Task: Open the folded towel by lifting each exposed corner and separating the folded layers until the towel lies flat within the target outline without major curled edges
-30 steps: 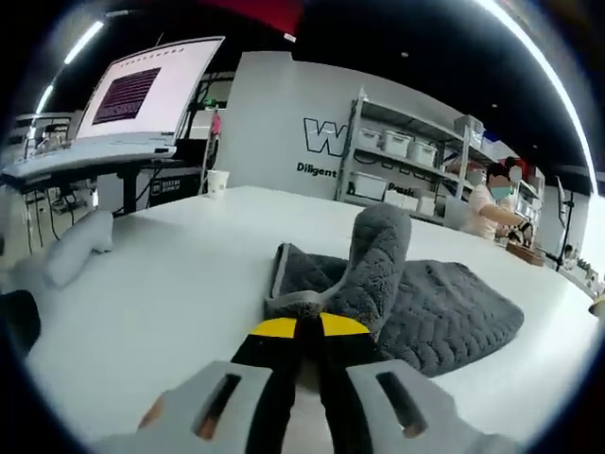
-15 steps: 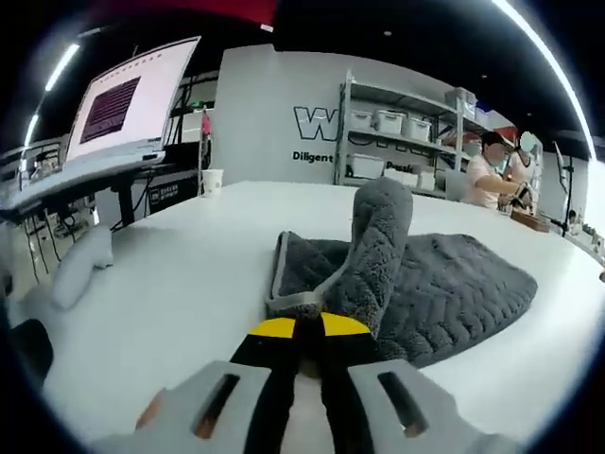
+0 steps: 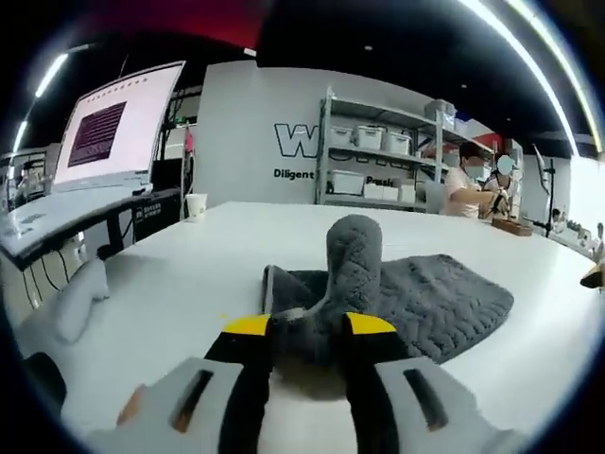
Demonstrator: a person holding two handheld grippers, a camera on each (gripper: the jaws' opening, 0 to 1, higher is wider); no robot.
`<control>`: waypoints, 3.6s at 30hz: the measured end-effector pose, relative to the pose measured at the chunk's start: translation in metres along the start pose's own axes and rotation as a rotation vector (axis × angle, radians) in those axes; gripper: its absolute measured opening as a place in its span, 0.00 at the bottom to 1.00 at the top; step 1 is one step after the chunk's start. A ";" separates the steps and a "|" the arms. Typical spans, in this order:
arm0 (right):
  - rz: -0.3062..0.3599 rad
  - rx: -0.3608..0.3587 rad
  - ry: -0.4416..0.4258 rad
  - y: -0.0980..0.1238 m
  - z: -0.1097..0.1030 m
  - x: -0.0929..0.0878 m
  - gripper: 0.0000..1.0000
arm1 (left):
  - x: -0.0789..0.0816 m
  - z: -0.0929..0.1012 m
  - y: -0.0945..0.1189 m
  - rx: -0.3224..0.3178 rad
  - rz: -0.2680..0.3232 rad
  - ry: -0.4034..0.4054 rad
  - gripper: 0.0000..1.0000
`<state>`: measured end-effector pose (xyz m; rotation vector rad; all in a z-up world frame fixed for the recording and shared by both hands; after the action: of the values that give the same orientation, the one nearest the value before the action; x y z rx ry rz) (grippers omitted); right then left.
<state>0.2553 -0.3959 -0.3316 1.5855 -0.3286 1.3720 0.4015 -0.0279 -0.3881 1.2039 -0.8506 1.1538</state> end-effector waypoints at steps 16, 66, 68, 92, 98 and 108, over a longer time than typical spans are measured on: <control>-0.007 0.013 0.003 -0.001 -0.003 0.000 0.97 | 0.028 0.003 0.017 -0.069 0.020 -0.152 0.69; 0.038 -0.054 -0.036 -0.081 0.061 0.034 0.68 | 0.055 0.040 0.109 -0.470 -0.111 -0.186 0.99; 0.031 -0.044 -0.035 -0.090 0.066 0.035 0.66 | 0.055 0.038 0.111 -0.473 -0.105 -0.183 0.99; -0.097 0.038 0.067 -0.148 0.070 0.013 0.17 | 0.045 0.022 0.123 -0.441 -0.128 -0.168 0.99; -0.090 0.028 0.103 -0.151 0.072 0.011 0.06 | 0.043 0.021 0.123 -0.436 -0.129 -0.168 0.99; -0.087 0.044 0.128 -0.151 0.070 0.010 0.00 | 0.038 0.019 0.125 -0.436 -0.141 -0.165 0.99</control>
<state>0.4110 -0.3740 -0.3877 1.5210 -0.1519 1.4143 0.2915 -0.0422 -0.3170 0.9843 -1.0600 0.7125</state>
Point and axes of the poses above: the point that each gripper's makers call its tool centre point, and the gripper's own axes: y roughly backward along the fingers, z roughly to its right, x roughly out of its top, the point moved 8 cm from there along y, roughly backward along the fingers
